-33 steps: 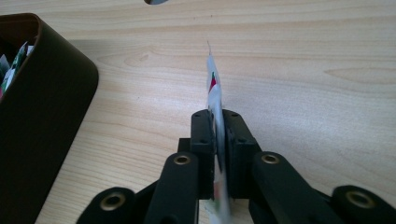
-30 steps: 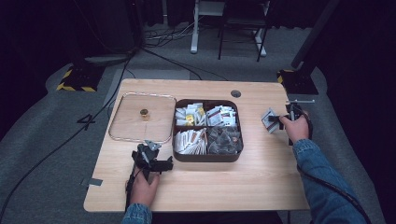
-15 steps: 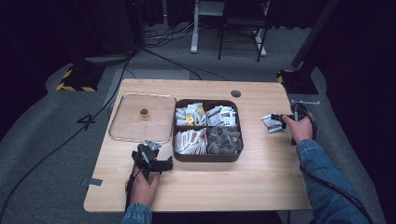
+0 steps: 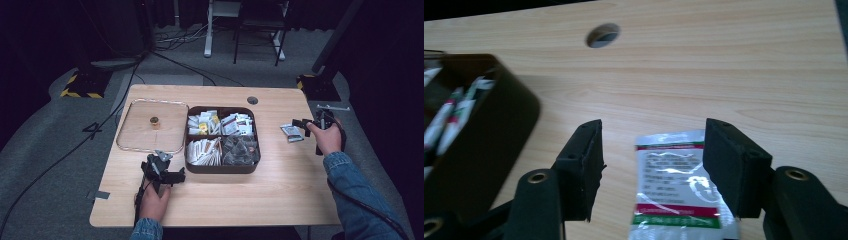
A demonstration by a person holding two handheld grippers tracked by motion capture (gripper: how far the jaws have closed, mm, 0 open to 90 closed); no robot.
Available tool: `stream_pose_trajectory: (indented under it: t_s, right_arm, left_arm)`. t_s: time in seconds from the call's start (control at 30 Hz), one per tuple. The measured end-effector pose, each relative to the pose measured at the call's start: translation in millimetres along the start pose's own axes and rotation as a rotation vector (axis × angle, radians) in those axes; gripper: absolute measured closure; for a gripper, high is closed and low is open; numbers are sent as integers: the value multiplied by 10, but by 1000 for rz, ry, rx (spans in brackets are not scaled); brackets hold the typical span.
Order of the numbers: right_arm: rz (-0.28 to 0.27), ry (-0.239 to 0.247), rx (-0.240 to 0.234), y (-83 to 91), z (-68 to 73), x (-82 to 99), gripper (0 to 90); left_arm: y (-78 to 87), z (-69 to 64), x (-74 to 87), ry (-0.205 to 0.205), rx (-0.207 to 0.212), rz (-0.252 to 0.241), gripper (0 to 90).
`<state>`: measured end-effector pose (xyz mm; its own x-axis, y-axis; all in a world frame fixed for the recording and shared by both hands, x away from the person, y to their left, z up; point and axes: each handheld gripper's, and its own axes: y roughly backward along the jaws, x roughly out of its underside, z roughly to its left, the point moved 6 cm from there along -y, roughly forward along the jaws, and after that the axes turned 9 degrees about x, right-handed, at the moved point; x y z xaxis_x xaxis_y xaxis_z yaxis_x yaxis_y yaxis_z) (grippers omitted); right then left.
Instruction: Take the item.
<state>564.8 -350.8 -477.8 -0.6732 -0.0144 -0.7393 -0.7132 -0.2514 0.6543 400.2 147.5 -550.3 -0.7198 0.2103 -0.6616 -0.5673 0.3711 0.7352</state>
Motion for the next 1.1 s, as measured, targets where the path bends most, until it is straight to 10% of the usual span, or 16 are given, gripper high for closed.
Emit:
stream_pose_trajectory:
  t_s: [0.63, 1.1]
  right_arm:
    - [-70, 245, -266, 832, 886, 288, 403]
    - [-41, 356, -355, 966, 1173, 933, 382]
  left_arm:
    - [44, 8, 45, -26, 20, 7, 1]
    - [42, 18, 42, -37, 23, 6, 1]
